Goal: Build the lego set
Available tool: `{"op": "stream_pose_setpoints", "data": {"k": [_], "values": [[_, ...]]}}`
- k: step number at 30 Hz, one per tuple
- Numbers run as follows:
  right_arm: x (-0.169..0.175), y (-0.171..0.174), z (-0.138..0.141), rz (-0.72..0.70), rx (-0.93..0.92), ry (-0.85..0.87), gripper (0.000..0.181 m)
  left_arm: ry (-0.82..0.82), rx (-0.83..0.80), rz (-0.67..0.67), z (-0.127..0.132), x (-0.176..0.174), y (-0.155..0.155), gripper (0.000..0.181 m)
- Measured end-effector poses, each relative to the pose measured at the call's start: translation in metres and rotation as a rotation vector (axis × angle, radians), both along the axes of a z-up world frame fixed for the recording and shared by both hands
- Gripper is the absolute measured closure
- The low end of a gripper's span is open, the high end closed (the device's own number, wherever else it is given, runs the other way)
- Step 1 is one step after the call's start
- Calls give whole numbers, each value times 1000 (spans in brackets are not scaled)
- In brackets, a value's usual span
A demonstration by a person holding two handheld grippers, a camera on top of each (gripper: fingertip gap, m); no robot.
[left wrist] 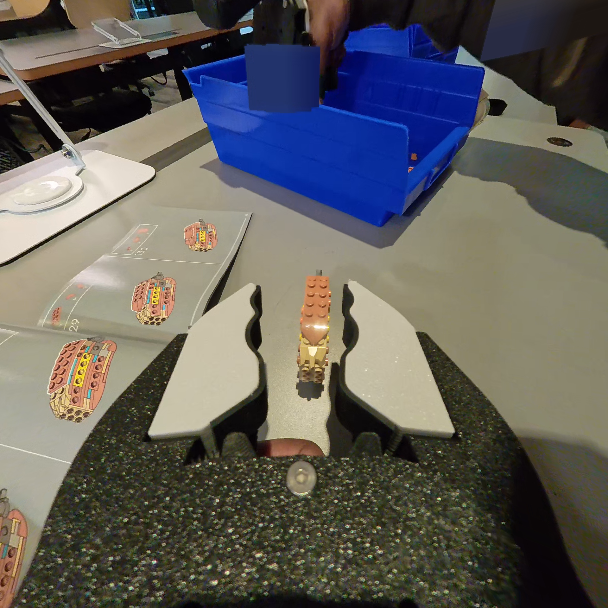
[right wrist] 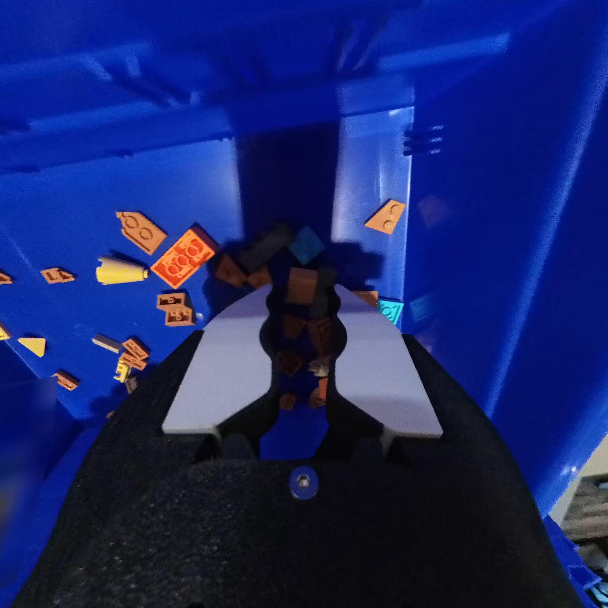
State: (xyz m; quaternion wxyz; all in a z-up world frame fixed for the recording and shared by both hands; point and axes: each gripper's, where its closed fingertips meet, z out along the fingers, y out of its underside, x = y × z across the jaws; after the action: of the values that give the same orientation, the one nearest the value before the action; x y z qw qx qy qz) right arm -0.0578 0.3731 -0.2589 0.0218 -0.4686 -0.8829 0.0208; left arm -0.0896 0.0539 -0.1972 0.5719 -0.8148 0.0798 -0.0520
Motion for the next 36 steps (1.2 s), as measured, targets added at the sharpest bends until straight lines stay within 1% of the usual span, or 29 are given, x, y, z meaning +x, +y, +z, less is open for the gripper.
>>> {"op": "stream_pose_setpoints", "data": {"k": [3, 6, 12, 17, 25, 31, 35, 36], "values": [[5, -7, 1, 32, -2, -6, 153, 0, 1, 2, 0, -1, 0, 134], [7, -10, 0, 25, -15, -5, 153, -5, 0, 1, 0, -1, 0, 134], [14, -20, 10, 45, -68, 10, 155, 3, -1, 0, 0, 0, 0, 134], [18, -14, 2, 43, -27, -23, 151, 3, -7, -7, -1, 2, 0, 134], [8, -9, 1, 39, -46, -13, 152, 1, -10, -3, -3, 0, 0, 134], [5, -4, 1, 33, -31, 3, 160, 5, -10, -3, -2, 0, 0, 134], [3, -1, 0, 25, 15, 26, 171, 5, -10, -3, -2, 0, 0, 134], [3, -1, 0, 26, 21, 30, 172, 6, -10, -4, -2, 0, 0, 134]]}}
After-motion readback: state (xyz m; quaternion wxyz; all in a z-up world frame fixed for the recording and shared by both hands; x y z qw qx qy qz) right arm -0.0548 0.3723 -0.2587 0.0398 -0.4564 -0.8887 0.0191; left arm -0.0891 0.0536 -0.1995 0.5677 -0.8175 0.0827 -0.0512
